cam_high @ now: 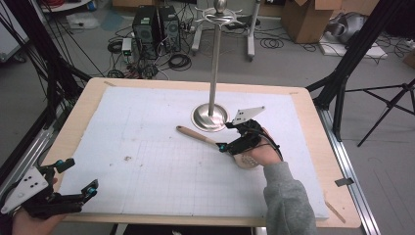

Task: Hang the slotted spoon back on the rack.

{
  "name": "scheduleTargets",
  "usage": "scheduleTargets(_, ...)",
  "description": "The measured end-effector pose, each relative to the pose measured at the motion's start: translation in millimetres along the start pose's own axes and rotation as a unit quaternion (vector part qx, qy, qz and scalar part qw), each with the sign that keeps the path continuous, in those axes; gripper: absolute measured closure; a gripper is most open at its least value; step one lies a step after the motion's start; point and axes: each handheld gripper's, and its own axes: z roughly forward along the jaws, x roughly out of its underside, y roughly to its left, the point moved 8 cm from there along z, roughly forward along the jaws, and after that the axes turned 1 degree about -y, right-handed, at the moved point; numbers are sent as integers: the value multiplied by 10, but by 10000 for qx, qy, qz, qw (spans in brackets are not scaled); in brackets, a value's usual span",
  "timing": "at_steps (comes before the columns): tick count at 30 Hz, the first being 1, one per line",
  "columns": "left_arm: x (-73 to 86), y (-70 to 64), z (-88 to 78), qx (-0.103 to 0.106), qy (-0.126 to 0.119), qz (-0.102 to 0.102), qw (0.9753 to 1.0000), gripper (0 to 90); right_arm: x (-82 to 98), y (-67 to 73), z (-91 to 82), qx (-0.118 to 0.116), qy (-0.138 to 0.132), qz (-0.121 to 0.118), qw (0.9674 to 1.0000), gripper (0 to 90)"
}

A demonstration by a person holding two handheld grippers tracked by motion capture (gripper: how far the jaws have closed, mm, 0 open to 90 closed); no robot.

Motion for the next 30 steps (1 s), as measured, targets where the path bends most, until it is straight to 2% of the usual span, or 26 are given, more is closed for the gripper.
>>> scheduleTargets(5,7,2,-11,-12,18,-1,10000,19,67,-32,88,-28,198,23,9998,140)
scheduleTargets(16,14,18,-23,-22,16,-24,10000,19,107,-92,221,-76,455,26,9989,145)
scheduleTargets(18,14,20,-29,-25,13,-24,10000,19,123,-89,254,-84,552,-38,9984,145)
scheduleTargets(23,17,18,-32,-24,14,-30,10000,19,220,-94,332,-80,891,-18,9960,148)
scheduleTargets(30,28,16,-25,-21,29,-37,10000,19,285,-132,383,-19,1072,28,9942,157)
